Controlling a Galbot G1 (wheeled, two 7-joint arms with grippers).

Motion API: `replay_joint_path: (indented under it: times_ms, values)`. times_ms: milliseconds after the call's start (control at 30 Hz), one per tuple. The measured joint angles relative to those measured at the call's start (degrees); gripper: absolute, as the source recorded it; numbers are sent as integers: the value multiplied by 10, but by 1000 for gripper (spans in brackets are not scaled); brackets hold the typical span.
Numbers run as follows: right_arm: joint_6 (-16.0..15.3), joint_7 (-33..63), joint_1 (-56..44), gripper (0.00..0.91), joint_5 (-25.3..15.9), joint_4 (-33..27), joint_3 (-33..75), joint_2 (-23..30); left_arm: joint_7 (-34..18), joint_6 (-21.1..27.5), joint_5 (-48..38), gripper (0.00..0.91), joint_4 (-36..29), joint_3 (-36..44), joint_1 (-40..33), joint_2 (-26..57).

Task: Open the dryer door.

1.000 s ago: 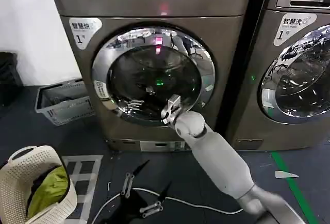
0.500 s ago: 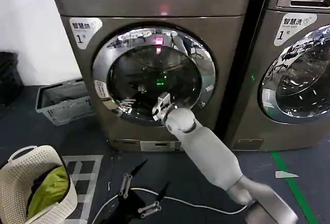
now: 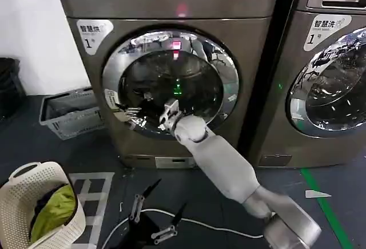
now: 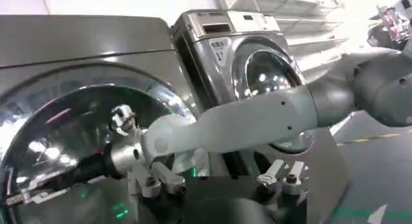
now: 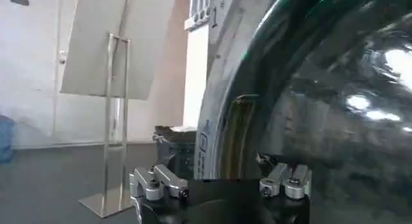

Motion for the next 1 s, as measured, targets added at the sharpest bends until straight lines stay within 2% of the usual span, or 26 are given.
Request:
replay_joint_path:
  times_ms: [533,1000]
  values:
    - [8,-48,29,907,12,-38,-16,22,0,-11,9,907,-7,-9,20,-10]
    - [15,-123,26,907,38,-20,-25,0,0,-13,8,907,-10,-14,22,-10]
